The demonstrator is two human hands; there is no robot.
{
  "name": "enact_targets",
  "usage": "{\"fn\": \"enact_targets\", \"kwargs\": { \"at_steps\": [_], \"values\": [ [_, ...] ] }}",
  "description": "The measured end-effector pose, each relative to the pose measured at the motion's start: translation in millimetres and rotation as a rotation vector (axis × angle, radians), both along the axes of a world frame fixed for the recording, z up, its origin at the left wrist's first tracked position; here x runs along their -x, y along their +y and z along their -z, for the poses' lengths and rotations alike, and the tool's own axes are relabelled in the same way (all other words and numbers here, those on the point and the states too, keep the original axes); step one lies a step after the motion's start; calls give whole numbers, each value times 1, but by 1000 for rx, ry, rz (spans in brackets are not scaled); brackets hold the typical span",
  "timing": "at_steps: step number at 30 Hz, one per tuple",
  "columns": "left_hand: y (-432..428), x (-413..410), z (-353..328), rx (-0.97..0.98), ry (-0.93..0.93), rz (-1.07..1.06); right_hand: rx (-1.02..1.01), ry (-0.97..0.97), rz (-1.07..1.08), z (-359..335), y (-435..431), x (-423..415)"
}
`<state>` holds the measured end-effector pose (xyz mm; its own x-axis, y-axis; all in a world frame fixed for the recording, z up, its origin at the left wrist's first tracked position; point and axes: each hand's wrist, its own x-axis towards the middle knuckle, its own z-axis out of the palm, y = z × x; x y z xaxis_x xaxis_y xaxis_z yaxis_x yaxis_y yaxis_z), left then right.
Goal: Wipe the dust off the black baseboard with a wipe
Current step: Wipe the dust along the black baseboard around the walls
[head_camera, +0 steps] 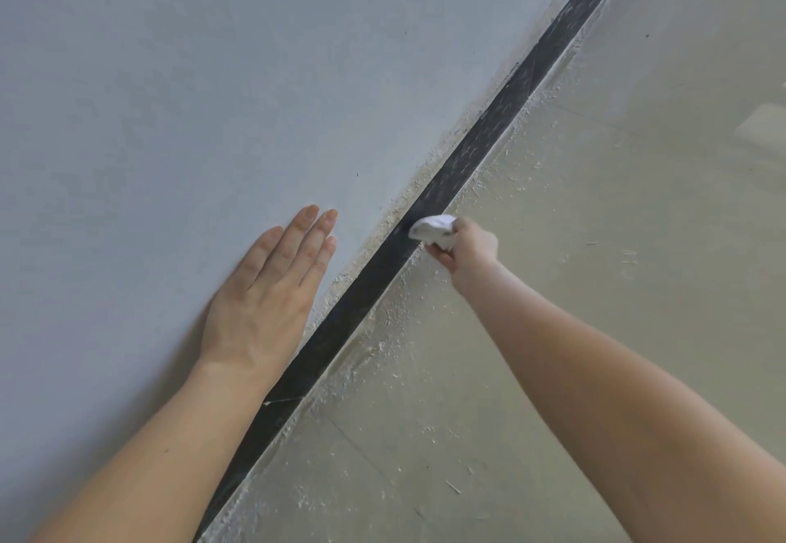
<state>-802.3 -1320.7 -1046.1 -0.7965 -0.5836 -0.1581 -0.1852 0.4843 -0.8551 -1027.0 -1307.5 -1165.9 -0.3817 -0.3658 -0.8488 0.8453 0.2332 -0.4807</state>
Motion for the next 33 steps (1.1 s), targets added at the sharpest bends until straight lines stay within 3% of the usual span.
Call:
{"fn": "enact_targets", "kwargs": {
  "at_steps": [3,6,13,16,19,21,28,33],
  "values": [
    [0,1,1,-2,21,-3,-45,36,-226,-7,2,-4],
    [-1,1,1,-40,66,1,58,-103,-438,-19,5,-37],
    [4,6,-2,-71,114,-6,103,-35,-122,-43,-16,-5],
    [2,11,6,-92,180,-14,133,126,-125,-57,-12,14],
    [-2,20,10,-166,216,-26,74,169,-111,-68,-8,27],
    [-4,31,14,-203,198,4,3,270,-302,-80,-11,35],
    [-19,78,7,-311,194,31,-294,898,-1297,-153,-25,54],
    [-31,98,0,-295,143,79,-299,931,-1469,-149,-23,57]
  ]
}}
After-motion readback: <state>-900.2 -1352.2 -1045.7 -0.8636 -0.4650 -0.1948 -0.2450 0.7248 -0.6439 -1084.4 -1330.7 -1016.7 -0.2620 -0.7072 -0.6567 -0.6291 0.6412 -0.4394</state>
